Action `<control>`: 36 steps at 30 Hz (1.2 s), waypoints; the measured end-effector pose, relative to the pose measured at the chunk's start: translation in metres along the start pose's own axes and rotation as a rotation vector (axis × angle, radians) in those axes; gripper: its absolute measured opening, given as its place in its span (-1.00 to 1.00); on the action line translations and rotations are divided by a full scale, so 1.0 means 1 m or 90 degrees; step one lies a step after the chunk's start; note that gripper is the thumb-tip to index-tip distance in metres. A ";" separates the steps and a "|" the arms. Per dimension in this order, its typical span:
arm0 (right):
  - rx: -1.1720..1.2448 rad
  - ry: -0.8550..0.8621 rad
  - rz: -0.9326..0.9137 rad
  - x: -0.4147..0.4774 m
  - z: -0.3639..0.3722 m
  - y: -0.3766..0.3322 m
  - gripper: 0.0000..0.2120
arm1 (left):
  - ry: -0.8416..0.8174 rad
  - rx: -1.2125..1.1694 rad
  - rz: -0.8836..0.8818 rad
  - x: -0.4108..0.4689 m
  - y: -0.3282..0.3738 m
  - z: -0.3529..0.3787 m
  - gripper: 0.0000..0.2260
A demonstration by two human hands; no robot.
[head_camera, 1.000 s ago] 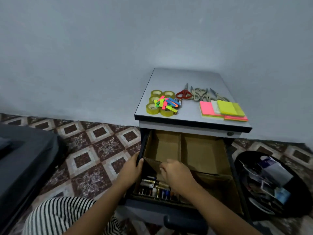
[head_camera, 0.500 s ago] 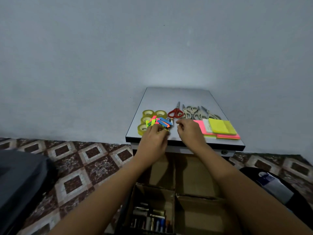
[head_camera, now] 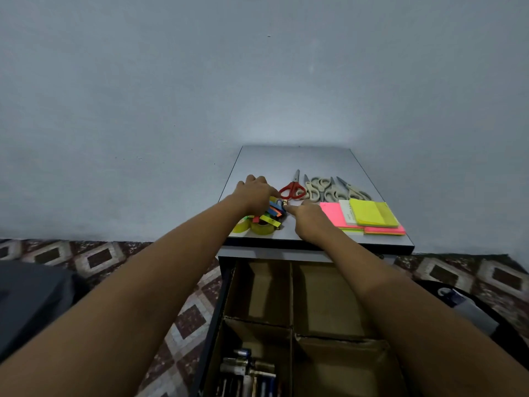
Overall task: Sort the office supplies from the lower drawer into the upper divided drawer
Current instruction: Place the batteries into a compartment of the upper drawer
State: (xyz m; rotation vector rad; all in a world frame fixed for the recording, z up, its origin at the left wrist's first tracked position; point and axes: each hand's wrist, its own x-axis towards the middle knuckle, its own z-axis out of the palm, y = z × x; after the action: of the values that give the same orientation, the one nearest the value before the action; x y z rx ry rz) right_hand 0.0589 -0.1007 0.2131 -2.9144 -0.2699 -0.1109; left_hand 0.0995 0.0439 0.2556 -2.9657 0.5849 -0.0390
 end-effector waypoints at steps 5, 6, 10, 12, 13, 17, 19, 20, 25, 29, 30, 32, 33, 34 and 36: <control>-0.003 0.047 -0.011 0.003 0.003 0.000 -0.53 | -0.041 0.018 0.006 0.013 0.005 0.006 -0.61; 0.005 0.065 -0.011 0.004 0.004 0.001 -0.56 | -0.043 0.022 0.008 0.016 0.005 0.007 -0.62; 0.022 0.100 0.001 0.004 0.004 0.004 -0.67 | -0.034 0.041 0.023 0.020 0.005 0.007 -0.66; 0.033 0.097 -0.008 0.004 0.005 0.005 -0.61 | -0.032 0.065 0.035 0.021 0.007 0.006 -0.66; 0.036 0.090 -0.012 0.004 0.005 0.004 -0.58 | -0.029 0.074 0.039 0.020 0.009 0.005 -0.65; 0.008 0.078 -0.011 0.004 0.005 0.004 -0.64 | -0.021 0.094 0.053 0.023 0.010 0.001 -0.64; 0.013 0.078 0.000 0.003 0.004 0.004 -0.68 | -0.027 0.099 0.062 0.024 0.011 0.000 -0.63; 0.018 0.082 0.003 0.003 0.004 0.004 -0.70 | -0.030 0.098 0.064 0.025 0.012 -0.001 -0.63; 0.050 0.120 0.013 -0.003 0.004 0.005 -0.71 | -0.048 0.039 0.063 0.030 0.018 -0.001 -0.59; 0.075 0.147 0.019 -0.010 0.004 0.003 -0.74 | -0.080 -0.006 0.055 0.033 0.023 -0.001 -0.65; 0.075 0.153 0.020 -0.011 0.003 0.002 -0.75 | -0.084 -0.024 0.050 0.035 0.024 -0.001 -0.69; 0.076 0.163 0.021 -0.017 0.003 0.000 -0.76 | -0.075 -0.045 0.048 0.037 0.027 0.000 -0.74; 0.079 0.172 0.023 -0.019 0.002 -0.001 -0.77 | -0.070 -0.047 0.047 0.038 0.028 -0.001 -0.75; 0.082 0.183 0.026 -0.023 0.002 -0.001 -0.78 | -0.070 -0.051 0.044 0.037 0.031 0.000 -0.76; 0.091 0.201 0.025 -0.027 0.002 -0.002 -0.78 | -0.069 -0.057 0.034 0.037 0.034 0.002 -0.79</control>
State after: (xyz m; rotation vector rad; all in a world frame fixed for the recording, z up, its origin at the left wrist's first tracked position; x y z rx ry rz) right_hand 0.0326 -0.1034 0.2094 -2.7051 -0.1609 -0.5163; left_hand 0.1208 -0.0016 0.2497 -3.0126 0.6685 0.1564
